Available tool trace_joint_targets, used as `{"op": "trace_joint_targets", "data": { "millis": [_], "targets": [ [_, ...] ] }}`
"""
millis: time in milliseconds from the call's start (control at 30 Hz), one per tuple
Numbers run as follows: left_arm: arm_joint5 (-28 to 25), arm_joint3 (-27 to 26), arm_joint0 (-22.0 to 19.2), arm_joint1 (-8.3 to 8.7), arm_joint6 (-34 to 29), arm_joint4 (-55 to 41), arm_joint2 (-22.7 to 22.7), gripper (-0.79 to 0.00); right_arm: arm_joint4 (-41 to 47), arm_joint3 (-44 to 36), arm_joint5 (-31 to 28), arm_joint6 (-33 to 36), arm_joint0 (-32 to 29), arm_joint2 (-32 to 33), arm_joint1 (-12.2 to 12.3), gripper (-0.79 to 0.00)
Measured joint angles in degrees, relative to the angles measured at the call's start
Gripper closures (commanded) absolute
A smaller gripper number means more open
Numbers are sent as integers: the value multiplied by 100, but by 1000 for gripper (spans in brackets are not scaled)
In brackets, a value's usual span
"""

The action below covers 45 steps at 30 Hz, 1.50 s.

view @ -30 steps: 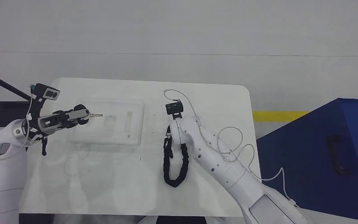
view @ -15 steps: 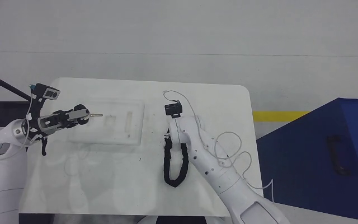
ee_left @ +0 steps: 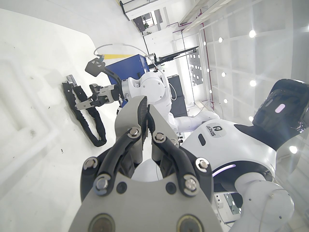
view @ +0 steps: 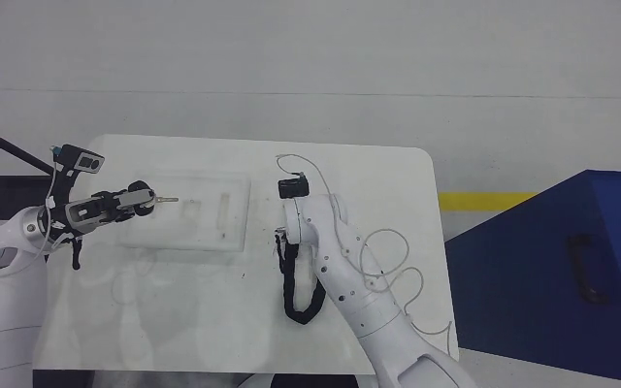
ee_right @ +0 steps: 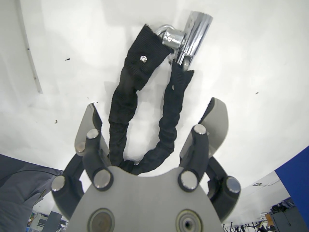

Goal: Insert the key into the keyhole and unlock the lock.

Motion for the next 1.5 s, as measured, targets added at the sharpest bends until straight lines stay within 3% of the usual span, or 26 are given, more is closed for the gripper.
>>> {"op": "trace_joint_targets", "data": {
  "millis": [67,133,200,433,533,700,833,867,900,1133,1167,1233,1500],
  "targets": [
    [0,0,0,0,0,0,0,0,-91,172,-35,35,81,81,-69,-742],
    [0,0,0,0,0,0,0,0,-202,387,-5,5,179,136,-117,-705],
    [0,0,0,0,0,0,0,0,-267,556,48,-48,253,167,-153,-745],
    [0,0,0,0,0,0,0,0,-95,1070,45,-45,502,184,-230,-720],
    [0,0,0,0,0,0,0,0,18,1251,84,-84,599,147,-252,-745],
    [0,0,0,0,0,0,0,0,168,1457,153,-155,710,-59,-269,-671],
    [0,0,0,0,0,0,0,0,284,1643,248,-248,806,-120,-271,-594],
    [0,0,0,0,0,0,0,0,307,1681,264,-264,827,-130,-272,-422],
    [0,0,0,0,0,0,0,0,330,1714,279,-280,847,-140,-274,-372],
    [0,0,0,0,0,0,0,0,470,1982,425,-427,956,-270,-290,-299],
    [0,0,0,0,0,0,0,0,491,2021,444,-446,970,-285,-292,-243],
    [0,0,0,0,0,0,0,0,536,2106,492,-493,1003,-318,-296,0],
    [0,0,0,0,0,0,0,0,680,2035,642,-643,976,-302,-256,0]
  ]
}}
